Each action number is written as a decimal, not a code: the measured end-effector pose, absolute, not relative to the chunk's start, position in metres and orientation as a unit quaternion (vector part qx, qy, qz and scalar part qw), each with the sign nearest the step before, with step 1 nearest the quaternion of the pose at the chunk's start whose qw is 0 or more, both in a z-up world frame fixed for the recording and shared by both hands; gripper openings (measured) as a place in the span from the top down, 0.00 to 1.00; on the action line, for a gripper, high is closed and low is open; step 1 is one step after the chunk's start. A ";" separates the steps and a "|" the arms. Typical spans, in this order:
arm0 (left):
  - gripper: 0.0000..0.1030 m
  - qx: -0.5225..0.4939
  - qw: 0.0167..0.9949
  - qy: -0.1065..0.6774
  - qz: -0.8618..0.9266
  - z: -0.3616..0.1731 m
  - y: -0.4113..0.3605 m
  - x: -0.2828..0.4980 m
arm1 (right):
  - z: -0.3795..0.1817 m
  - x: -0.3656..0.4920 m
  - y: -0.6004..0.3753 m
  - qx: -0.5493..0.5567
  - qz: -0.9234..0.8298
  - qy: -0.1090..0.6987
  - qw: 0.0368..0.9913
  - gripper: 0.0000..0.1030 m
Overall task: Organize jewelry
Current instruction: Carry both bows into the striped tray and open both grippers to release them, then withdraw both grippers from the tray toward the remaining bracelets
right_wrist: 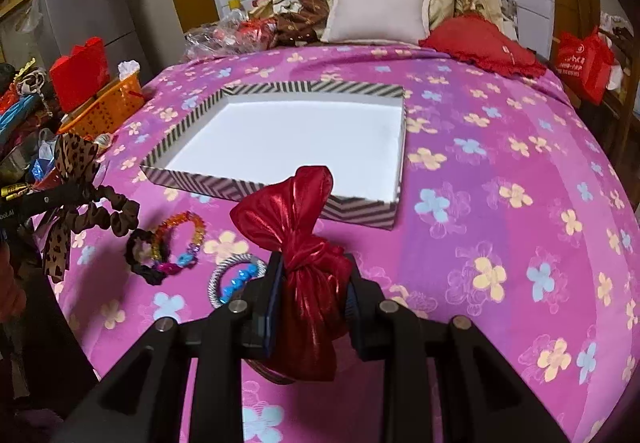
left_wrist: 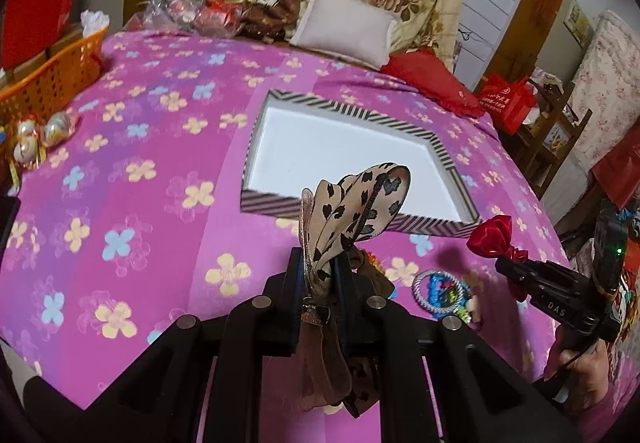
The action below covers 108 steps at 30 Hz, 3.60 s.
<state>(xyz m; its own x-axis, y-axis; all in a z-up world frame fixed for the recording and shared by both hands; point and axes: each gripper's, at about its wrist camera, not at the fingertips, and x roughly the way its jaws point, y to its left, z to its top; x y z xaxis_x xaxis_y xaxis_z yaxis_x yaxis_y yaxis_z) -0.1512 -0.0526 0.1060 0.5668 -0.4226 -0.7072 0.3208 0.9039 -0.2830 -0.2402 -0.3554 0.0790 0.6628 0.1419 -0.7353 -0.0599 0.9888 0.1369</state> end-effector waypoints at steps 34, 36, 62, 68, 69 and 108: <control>1.00 -0.016 0.899 0.402 -0.174 0.112 -0.111 -0.042 | 0.076 -0.134 -0.363 0.064 0.031 0.422 0.904 0.72; 1.00 -0.017 0.898 0.405 -0.174 0.110 -0.114 -0.034 | 0.071 -0.124 -0.364 0.067 0.029 0.428 0.901 0.72; 0.91 0.002 0.867 0.485 -0.114 0.029 -0.132 0.027 | 0.030 -0.077 -0.362 0.043 0.005 0.480 0.876 0.38; 0.76 0.016 0.874 0.472 -0.115 0.036 -0.136 0.020 | 0.042 -0.087 -0.368 0.065 0.005 0.461 0.885 0.33; 0.76 0.014 0.876 0.468 -0.116 0.040 -0.135 0.019 | 0.045 -0.089 -0.368 0.066 0.005 0.457 0.887 0.32; 0.73 0.031 0.903 0.408 -0.127 0.085 -0.091 -0.141 | 0.075 -0.240 -0.354 0.061 0.013 0.422 0.905 0.12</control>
<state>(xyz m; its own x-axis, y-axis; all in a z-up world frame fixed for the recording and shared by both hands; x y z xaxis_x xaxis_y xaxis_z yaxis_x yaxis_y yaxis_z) -0.1408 -0.0913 0.0849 0.6341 -0.2038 -0.7459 0.2545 0.9659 -0.0476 -0.2401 -0.3541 0.0746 0.6440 0.0746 -0.7614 0.0290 0.9921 0.1218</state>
